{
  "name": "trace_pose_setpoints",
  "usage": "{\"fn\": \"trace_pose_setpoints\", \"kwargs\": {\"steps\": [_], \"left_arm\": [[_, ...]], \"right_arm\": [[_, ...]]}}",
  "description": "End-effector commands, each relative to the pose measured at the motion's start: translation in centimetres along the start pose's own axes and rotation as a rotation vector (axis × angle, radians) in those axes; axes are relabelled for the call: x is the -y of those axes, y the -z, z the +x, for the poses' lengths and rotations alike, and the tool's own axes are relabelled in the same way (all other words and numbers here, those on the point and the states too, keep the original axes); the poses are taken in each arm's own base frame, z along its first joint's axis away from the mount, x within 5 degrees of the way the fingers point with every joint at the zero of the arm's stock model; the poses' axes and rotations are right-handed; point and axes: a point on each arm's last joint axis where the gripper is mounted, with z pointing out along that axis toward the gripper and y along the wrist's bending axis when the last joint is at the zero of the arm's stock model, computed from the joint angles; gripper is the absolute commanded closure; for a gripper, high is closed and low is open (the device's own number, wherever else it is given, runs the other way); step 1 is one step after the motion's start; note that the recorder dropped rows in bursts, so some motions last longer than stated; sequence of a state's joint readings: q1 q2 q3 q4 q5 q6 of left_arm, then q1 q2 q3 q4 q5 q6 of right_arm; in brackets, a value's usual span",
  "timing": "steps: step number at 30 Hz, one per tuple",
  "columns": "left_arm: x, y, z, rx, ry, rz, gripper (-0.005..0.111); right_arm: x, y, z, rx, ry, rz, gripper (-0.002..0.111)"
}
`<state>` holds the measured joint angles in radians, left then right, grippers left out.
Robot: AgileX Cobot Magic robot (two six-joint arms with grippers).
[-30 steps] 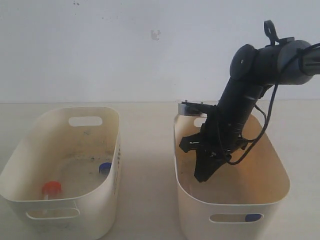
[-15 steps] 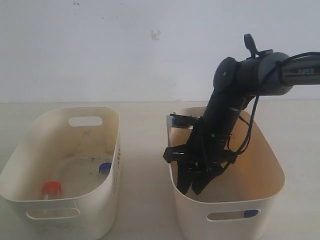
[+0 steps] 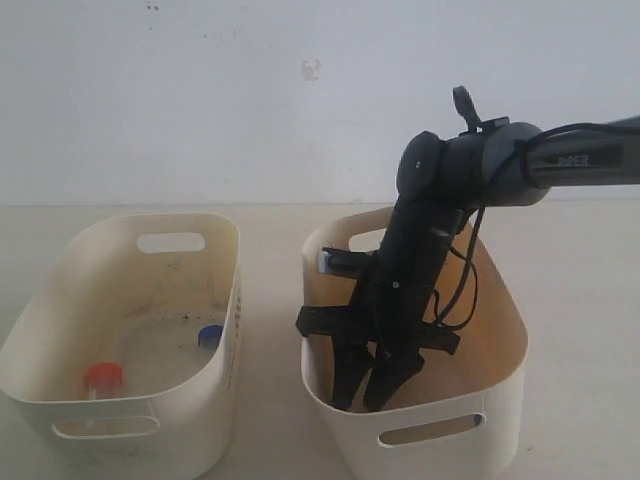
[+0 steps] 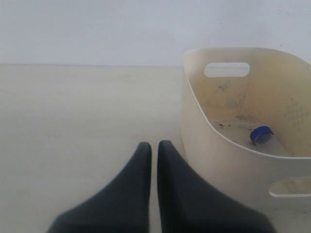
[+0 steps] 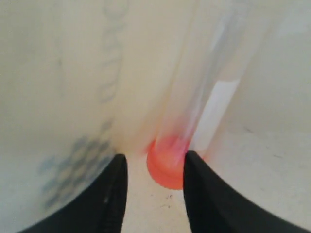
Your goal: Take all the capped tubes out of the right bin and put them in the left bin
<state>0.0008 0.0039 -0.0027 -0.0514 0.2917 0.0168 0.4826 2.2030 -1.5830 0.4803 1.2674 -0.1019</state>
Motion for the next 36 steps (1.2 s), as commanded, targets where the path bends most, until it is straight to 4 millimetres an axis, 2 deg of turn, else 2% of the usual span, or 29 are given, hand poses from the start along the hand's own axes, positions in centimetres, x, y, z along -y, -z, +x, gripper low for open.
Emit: {"fn": "trace_pose_setpoints", "kwargs": {"steps": [1, 2, 4, 7, 9, 12, 16, 19, 22, 25, 28, 36], "left_arm": [[0.0, 0.0, 0.0, 0.004, 0.004, -0.003, 0.103], [0.0, 0.0, 0.0, 0.004, 0.004, -0.003, 0.103], [0.0, 0.0, 0.0, 0.004, 0.004, -0.003, 0.103], [0.0, 0.0, 0.0, 0.004, 0.004, -0.003, 0.103], [0.0, 0.0, 0.0, 0.004, 0.004, -0.003, 0.103], [0.0, 0.0, 0.0, 0.004, 0.004, -0.003, 0.103], [0.0, 0.0, 0.0, 0.004, 0.004, -0.003, 0.103], [0.0, 0.0, 0.0, 0.004, 0.004, -0.003, 0.103], [0.0, 0.0, 0.0, 0.004, 0.004, -0.003, 0.103], [0.0, 0.0, 0.0, 0.004, 0.004, -0.003, 0.103], [0.0, 0.0, 0.0, 0.004, 0.004, -0.003, 0.103], [0.0, 0.0, 0.0, 0.004, 0.004, -0.003, 0.103]], "right_arm": [[2.2, -1.9, -0.4, -0.025, -0.001, 0.157, 0.057], [2.6, -1.8, -0.4, -0.024, -0.014, 0.209, 0.047], [3.4, -1.6, -0.3, -0.021, -0.065, 0.304, 0.048], [3.7, -1.5, -0.4, -0.019, -0.06, 0.33, 0.048], [4.2, -1.4, -0.3, -0.009, -0.116, 0.387, 0.052], [4.2, -1.4, -0.3, -0.014, -0.087, 0.387, 0.064], [3.2, -1.6, -0.4, -0.032, 0.023, 0.275, 0.066], [2.5, -1.8, -0.4, -0.029, 0.051, 0.197, 0.083], [2.2, -1.7, -0.4, -0.026, 0.065, 0.175, 0.108], [1.9, -1.4, -0.4, -0.016, 0.087, 0.154, 0.108], [0.9, -0.3, -0.1, 0.017, 0.131, 0.105, 0.108], [-1.6, 4.6, -0.4, 0.175, 0.208, 0.088, 0.108]]}}
